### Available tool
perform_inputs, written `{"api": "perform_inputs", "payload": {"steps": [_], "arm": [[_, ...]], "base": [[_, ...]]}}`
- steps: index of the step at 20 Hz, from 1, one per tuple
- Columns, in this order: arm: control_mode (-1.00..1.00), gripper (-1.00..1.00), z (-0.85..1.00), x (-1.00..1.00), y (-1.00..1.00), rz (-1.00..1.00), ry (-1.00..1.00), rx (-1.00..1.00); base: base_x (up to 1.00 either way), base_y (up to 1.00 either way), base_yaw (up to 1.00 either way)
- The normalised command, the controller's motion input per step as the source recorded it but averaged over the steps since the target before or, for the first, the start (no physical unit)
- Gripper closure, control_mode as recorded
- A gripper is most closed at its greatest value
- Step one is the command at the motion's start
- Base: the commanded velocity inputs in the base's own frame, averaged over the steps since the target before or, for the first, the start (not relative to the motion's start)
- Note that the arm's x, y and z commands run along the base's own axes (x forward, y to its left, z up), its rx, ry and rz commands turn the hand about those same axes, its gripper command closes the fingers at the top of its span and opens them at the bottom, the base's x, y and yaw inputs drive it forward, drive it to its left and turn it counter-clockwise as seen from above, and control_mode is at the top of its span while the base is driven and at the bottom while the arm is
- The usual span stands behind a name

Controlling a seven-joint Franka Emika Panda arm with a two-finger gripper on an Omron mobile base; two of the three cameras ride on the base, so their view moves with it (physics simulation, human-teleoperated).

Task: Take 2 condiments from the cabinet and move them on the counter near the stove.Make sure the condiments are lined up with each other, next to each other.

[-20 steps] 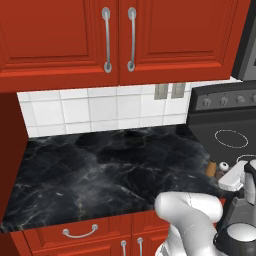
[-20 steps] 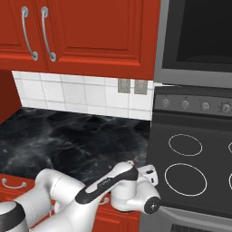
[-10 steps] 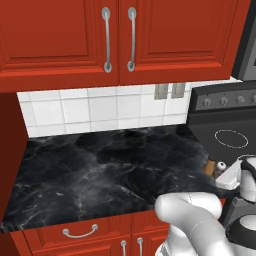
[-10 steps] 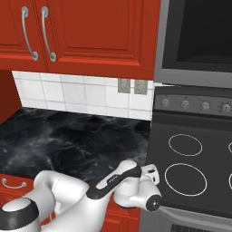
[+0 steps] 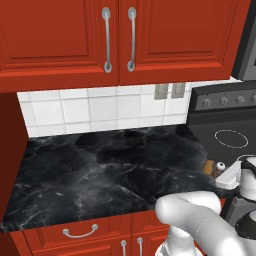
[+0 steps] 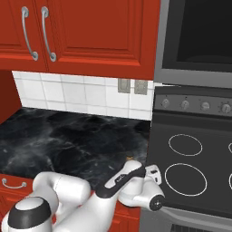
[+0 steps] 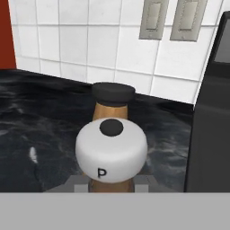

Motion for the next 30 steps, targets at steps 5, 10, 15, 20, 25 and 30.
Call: {"api": "perform_inputs", "payload": {"steps": [5,10,15,20,25,30], "arm": [[-1.0,1.0,-0.19,0.0,0.0,0.0,0.0,0.0],[-1.0,1.0,-0.03,0.02,0.0,0.0,-0.01,0.0],[-1.0,1.0,-0.05,0.01,0.0,0.0,-0.01,0.0],[-1.0,1.0,-0.25,0.0,0.02,0.0,0.0,-0.02],[-1.0,1.0,-0.19,0.0,0.02,0.0,0.01,-0.02],[-1.0,1.0,-0.12,0.02,0.0,0.0,0.0,0.0]], "base": [[0.0,0.0,0.0],[0.0,0.0,0.0],[0.0,0.0,0.0],[0.0,0.0,0.0],[0.0,0.0,0.0],[0.0,0.0,0.0]]}}
